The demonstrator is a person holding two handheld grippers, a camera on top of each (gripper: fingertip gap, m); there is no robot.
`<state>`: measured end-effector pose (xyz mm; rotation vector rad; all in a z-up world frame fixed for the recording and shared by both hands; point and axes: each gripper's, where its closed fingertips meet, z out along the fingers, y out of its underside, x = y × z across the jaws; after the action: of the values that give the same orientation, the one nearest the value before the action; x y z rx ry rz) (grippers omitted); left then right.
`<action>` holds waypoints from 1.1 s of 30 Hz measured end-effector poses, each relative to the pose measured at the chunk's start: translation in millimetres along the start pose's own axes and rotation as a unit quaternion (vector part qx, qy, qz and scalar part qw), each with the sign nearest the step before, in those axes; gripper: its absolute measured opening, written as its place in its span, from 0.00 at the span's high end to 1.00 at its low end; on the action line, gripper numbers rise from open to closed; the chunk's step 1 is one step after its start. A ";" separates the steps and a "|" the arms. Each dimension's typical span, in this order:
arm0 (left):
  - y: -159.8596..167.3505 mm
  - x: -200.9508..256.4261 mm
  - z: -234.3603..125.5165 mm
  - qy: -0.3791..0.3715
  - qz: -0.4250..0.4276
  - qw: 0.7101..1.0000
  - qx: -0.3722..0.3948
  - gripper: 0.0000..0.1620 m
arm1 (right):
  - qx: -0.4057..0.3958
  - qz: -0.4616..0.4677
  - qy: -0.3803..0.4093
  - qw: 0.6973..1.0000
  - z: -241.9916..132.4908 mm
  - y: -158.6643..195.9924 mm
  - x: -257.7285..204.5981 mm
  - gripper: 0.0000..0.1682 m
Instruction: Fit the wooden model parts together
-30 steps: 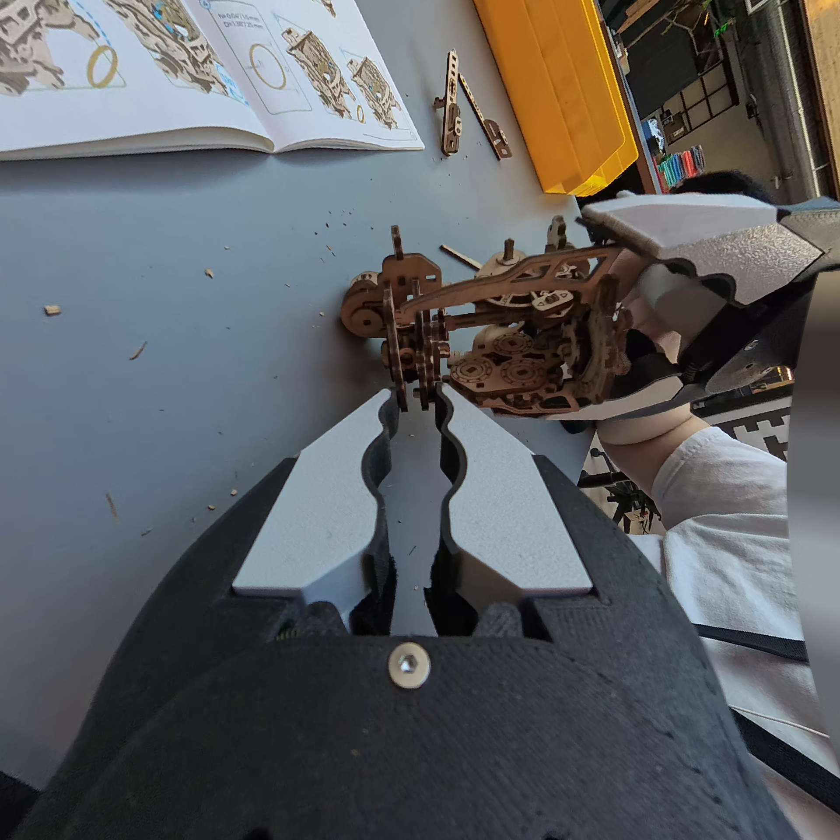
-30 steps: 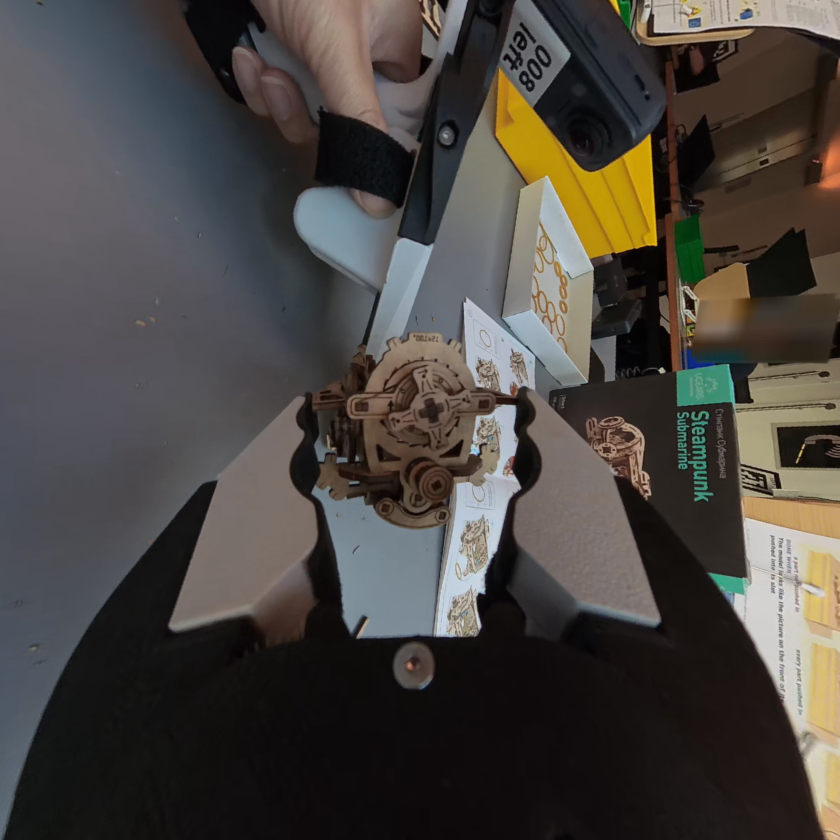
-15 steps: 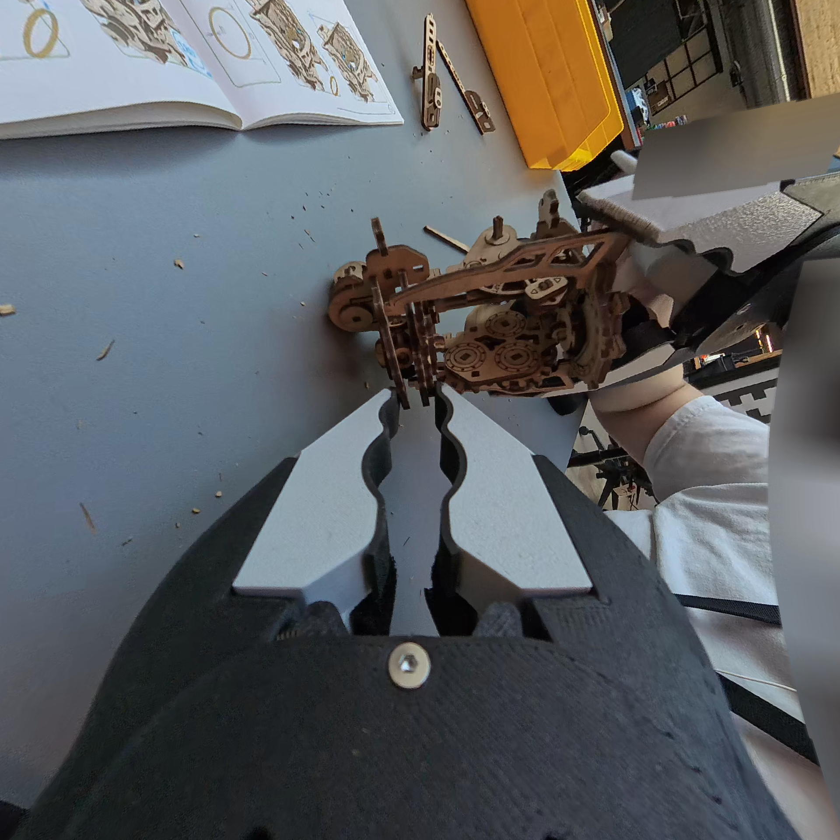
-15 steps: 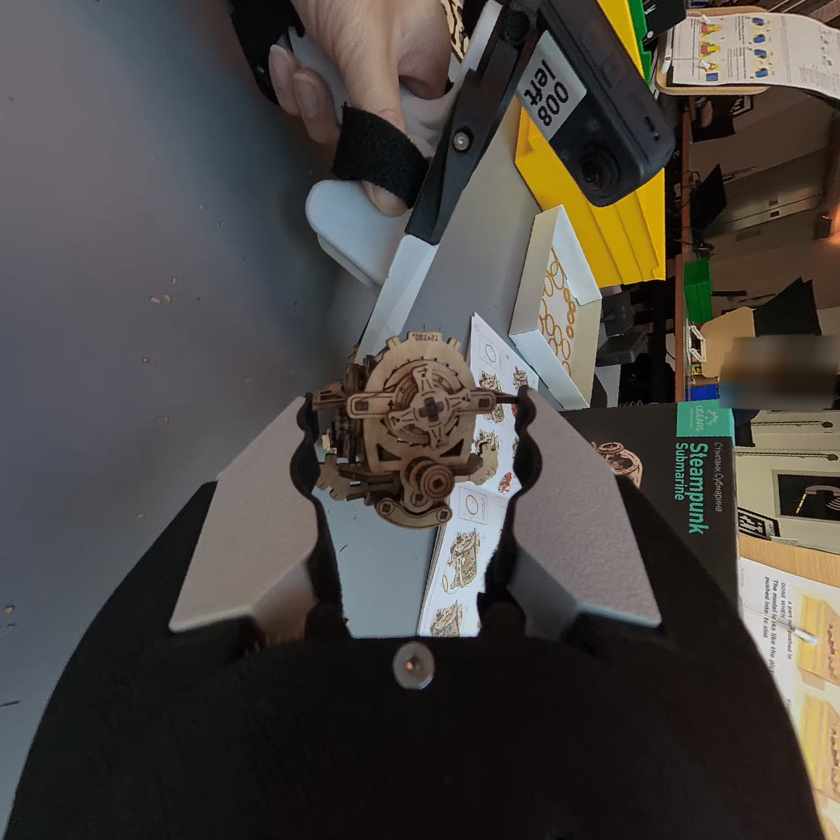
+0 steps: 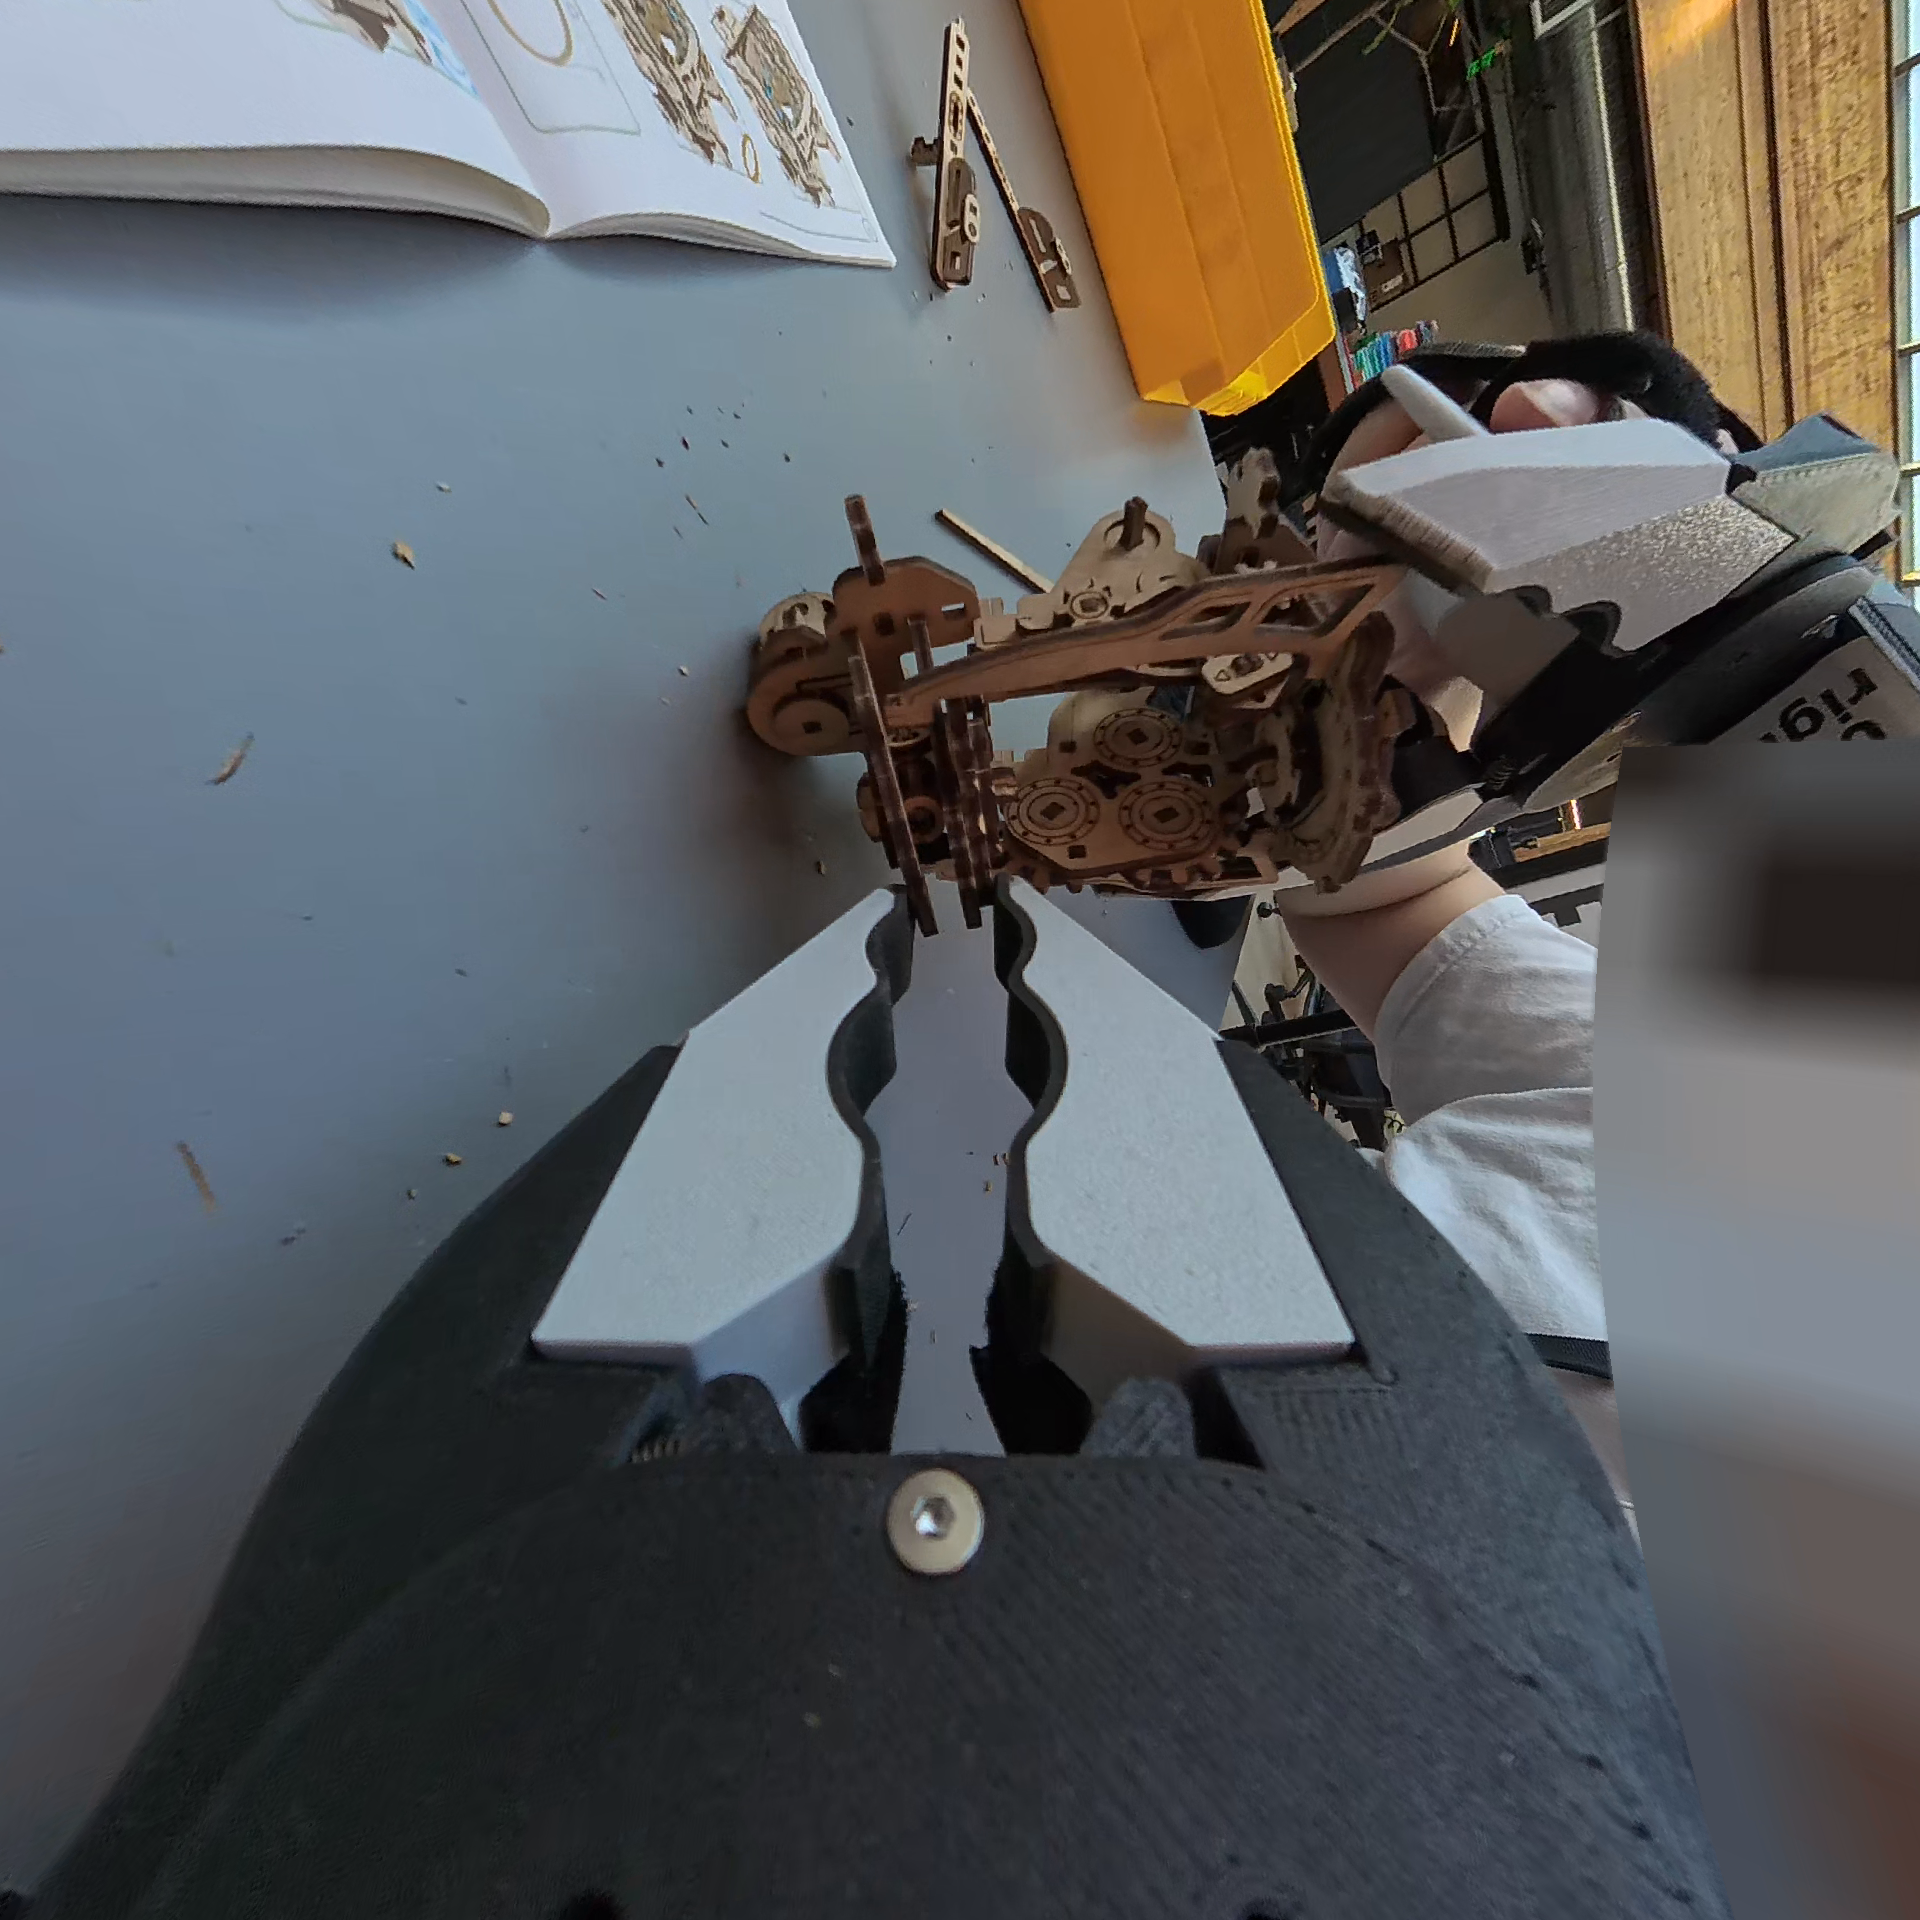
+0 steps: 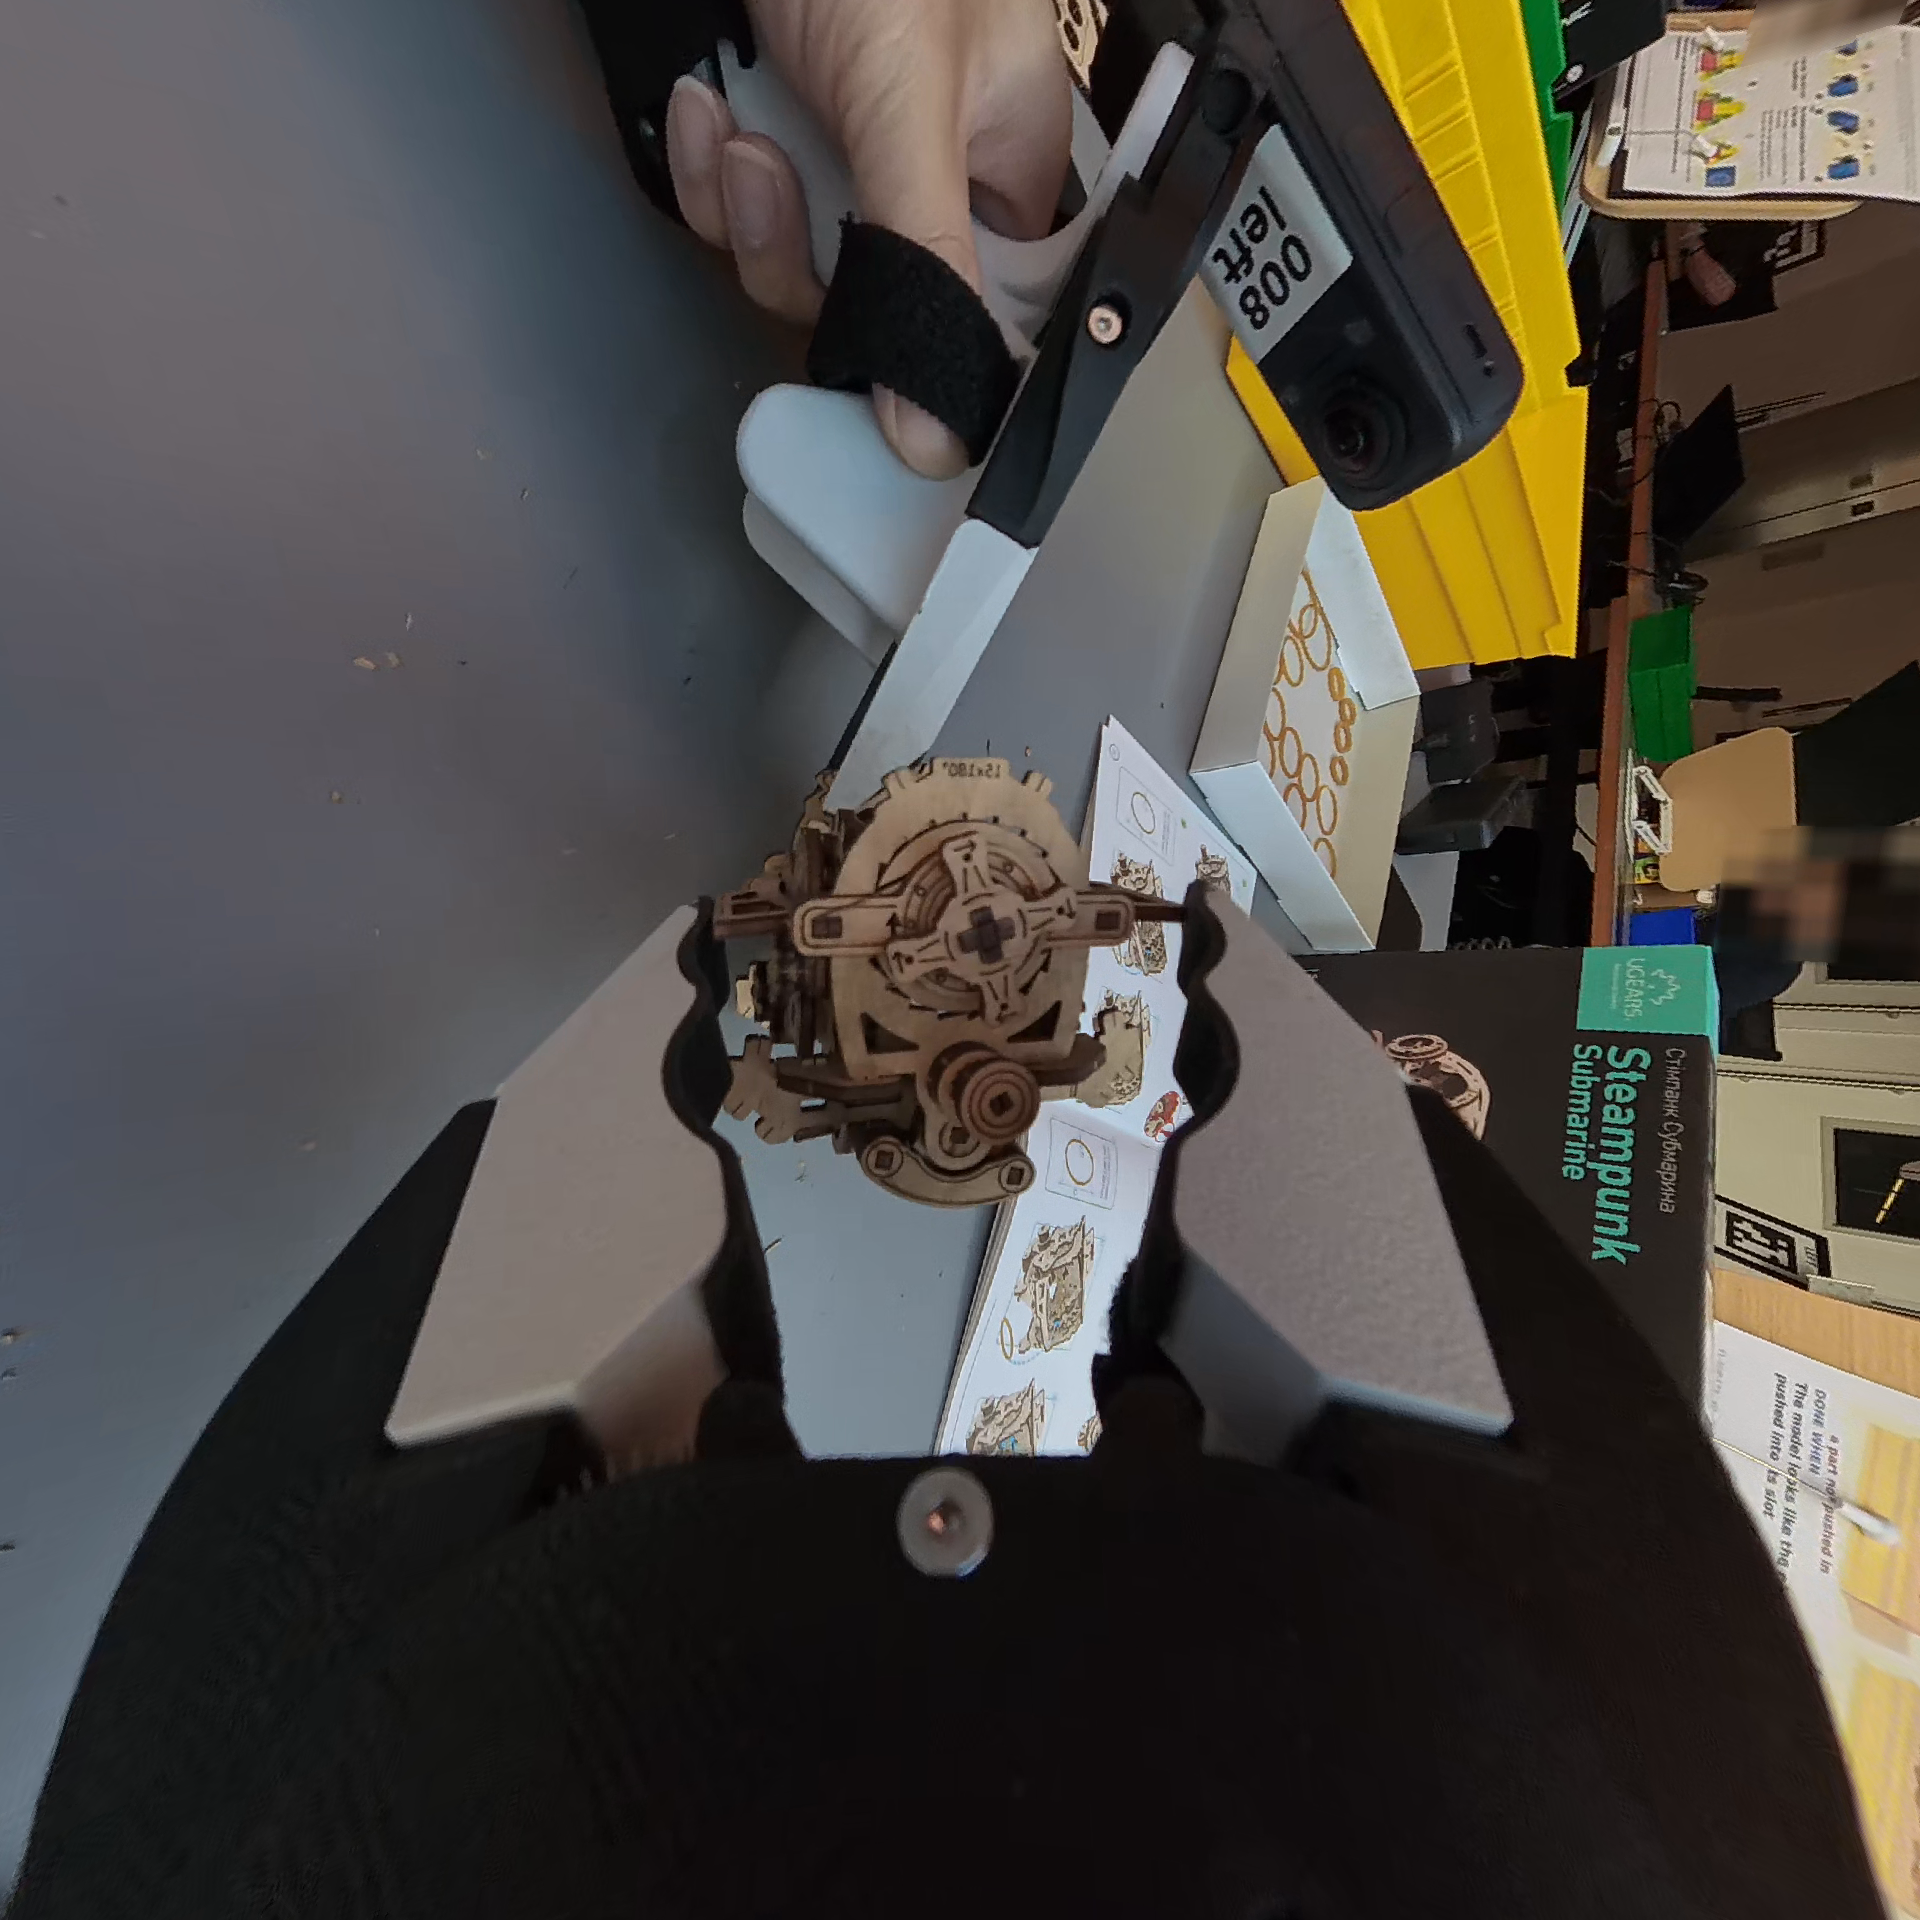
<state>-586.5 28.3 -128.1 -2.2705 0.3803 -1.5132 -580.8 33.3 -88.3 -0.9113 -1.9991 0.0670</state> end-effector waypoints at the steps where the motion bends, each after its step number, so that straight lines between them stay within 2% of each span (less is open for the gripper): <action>1: 0.1 -0.1 0.0 -0.001 0.001 1.000 -0.001 0.92 | 0.002 -0.001 -0.001 1.000 0.5 -0.8 -0.4 0.48; 9: -2.6 1.3 -0.2 0.004 -0.004 1.000 0.008 0.92 | 0.006 0.040 -0.019 0.999 1.9 1.7 2.7 0.48; 17: -1.7 0.8 0.3 0.019 -0.014 1.000 0.008 0.92 | 0.041 0.035 -0.008 0.999 3.4 0.0 1.6 0.47; 23: -1.4 5.8 4.0 0.035 -0.022 0.999 0.007 0.92 | -0.006 0.005 0.017 1.000 8.0 13.7 5.6 0.45; 33: -3.3 3.7 4.5 0.042 -0.048 0.998 0.029 0.92 | -0.025 0.021 0.015 0.999 9.2 15.8 6.9 0.45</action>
<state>-580.9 30.4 -125.2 -2.2149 0.2511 -1.6488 -580.9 51.8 -94.8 -0.9805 -1.9610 0.0273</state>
